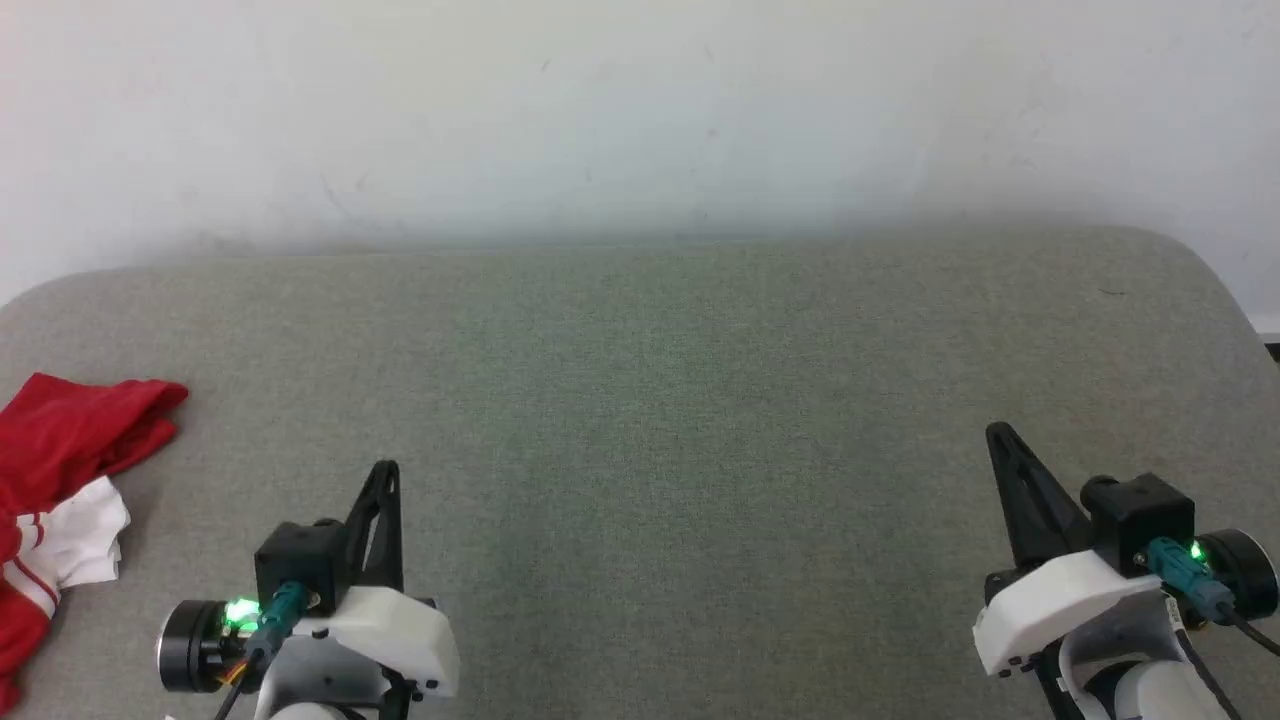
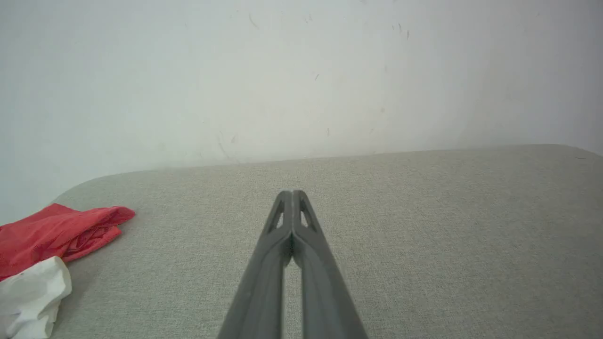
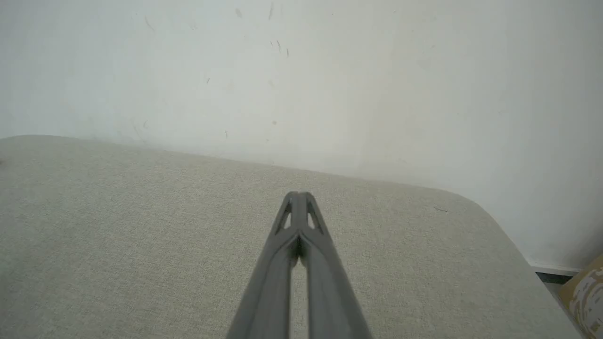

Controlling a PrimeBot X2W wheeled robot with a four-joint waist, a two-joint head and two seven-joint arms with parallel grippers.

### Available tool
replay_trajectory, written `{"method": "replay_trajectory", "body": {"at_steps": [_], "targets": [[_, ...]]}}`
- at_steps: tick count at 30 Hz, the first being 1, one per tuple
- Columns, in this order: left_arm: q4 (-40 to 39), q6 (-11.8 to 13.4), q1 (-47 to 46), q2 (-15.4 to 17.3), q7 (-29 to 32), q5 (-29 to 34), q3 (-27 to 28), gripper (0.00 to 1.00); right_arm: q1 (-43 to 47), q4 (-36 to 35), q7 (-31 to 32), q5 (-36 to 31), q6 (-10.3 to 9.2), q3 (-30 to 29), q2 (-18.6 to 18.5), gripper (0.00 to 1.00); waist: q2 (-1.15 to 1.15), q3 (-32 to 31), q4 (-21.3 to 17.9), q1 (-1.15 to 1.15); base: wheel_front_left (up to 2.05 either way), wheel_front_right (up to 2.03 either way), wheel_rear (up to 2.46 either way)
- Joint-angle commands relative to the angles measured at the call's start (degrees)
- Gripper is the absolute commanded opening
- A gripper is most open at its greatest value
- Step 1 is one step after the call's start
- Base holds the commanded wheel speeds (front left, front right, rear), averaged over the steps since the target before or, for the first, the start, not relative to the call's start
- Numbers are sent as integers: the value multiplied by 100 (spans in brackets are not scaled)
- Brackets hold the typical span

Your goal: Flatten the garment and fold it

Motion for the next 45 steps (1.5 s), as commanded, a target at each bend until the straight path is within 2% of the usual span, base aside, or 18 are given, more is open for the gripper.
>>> {"method": "replay_trajectory", "body": {"at_steps": [1,45], "targets": [[-1,-1,2,1,-2,-1,0,100,-1,2,-2,4,0,-4,-1,100,0,0,0,0,0,0,0],[-203,-111,186,-5,-482,-301,55,100,129,88,-481,386,-2,-439,3,100,0,61,117,0,0,0,0]]}}
